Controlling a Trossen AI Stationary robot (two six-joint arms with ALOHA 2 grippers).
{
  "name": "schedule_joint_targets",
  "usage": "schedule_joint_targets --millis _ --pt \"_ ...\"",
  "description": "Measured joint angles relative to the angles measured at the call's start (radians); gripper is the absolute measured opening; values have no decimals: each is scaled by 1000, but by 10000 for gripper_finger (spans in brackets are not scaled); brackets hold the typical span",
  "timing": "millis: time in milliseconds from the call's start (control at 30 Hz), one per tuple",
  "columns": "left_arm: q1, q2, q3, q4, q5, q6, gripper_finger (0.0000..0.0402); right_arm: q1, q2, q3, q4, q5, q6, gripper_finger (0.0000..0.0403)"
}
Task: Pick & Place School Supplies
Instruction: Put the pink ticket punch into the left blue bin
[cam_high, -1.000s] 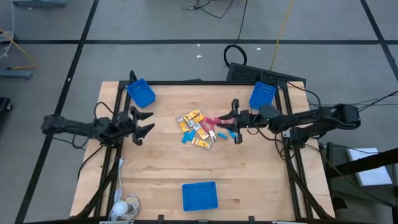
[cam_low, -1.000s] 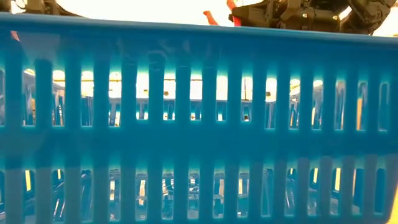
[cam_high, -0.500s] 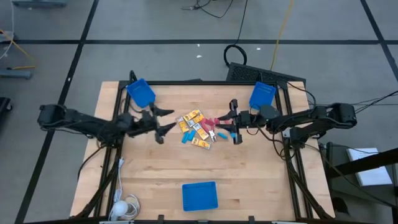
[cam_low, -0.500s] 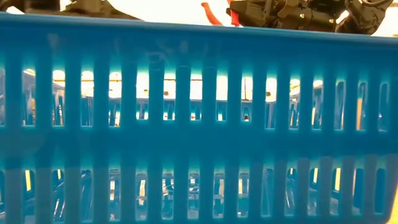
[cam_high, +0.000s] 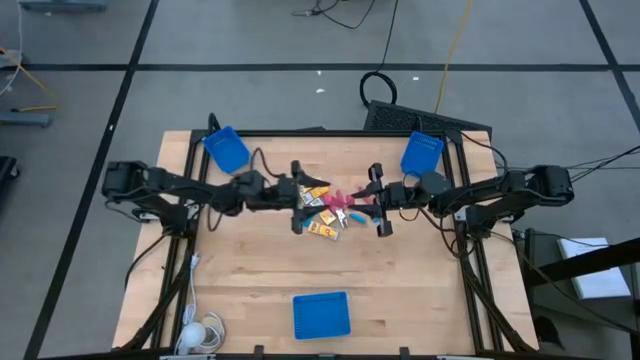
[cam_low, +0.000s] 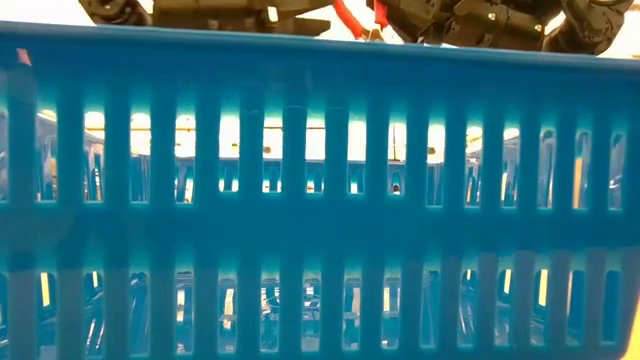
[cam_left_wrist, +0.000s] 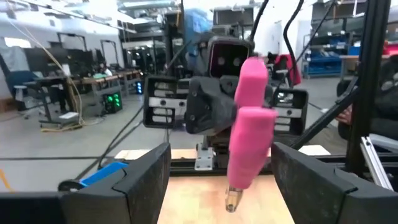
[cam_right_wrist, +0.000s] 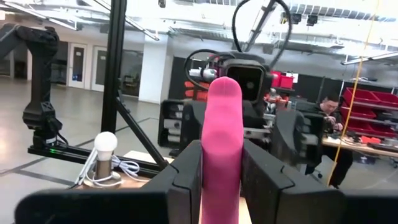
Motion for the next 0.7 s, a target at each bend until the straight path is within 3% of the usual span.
schedule_joint_targets --millis 400,533,700 --pt "5 138 122 -3 60 5 275 5 0 0 5 -1 1 74" --pt "4 129 122 -10 60 22 235 5 0 0 -5 -1 1 74" --pt "4 129 123 -8 62 12 158 4 0 0 -8 1 1 74"
